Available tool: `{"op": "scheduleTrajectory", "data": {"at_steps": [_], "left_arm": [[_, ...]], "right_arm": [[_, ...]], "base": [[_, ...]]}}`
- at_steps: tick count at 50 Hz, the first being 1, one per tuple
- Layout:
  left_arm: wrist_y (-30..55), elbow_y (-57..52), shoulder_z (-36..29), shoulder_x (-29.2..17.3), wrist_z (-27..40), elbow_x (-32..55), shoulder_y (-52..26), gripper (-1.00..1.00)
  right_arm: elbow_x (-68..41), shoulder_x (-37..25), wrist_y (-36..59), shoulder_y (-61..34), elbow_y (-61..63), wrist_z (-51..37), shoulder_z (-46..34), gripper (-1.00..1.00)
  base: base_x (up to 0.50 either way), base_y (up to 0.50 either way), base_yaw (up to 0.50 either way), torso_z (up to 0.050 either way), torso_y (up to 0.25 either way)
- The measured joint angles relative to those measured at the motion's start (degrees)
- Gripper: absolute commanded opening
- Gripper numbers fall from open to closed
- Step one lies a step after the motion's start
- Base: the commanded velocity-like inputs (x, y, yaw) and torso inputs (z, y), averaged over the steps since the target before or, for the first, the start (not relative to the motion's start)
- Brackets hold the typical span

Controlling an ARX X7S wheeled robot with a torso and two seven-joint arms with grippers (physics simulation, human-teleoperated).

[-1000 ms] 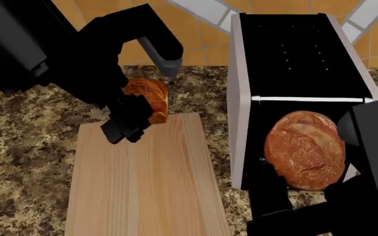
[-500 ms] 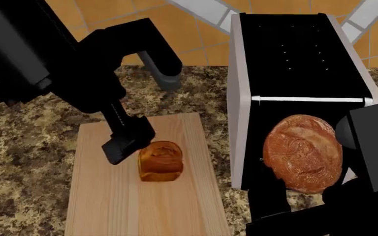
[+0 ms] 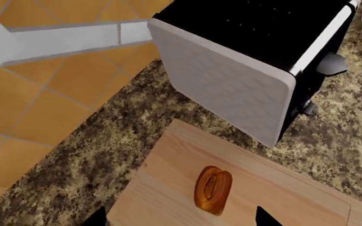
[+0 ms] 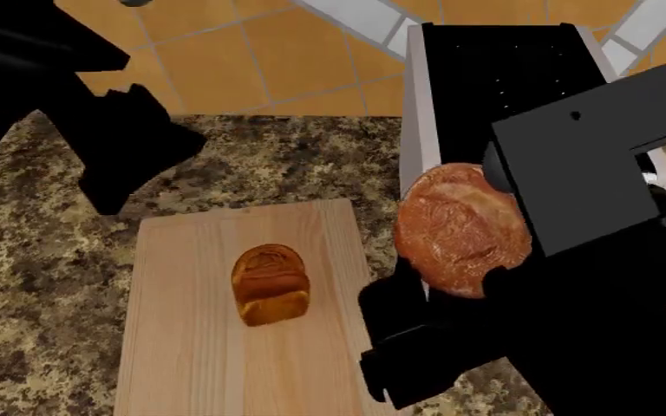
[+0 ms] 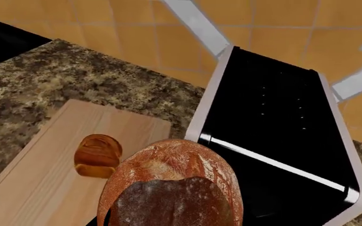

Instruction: Place all breads on the cutting board.

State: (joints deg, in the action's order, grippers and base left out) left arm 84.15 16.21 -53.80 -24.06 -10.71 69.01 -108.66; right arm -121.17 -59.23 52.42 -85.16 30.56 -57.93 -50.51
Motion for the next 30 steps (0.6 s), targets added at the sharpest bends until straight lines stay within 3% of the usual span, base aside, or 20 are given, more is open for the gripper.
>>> {"op": "scheduleTrajectory", "data": {"at_steps": [16,30], "left_arm": [[-1.0,-7.6,17.0,-10.0,24.2,14.3,6.1,1.0],[-3.4,-11.0,22.4,-13.5,31.8,19.5,8.6,1.0]], "right_arm": [[-3.4,13.6,10.5,-11.0,-15.3,1.7,-6.6,-1.0],[-1.3,25.2,17.3,-14.7,-30.9,9.3,-11.7,-1.0]], "base": [[0.0,0.0,0.0,0.0,0.0],[0.0,0.0,0.0,0.0,0.0]]}}
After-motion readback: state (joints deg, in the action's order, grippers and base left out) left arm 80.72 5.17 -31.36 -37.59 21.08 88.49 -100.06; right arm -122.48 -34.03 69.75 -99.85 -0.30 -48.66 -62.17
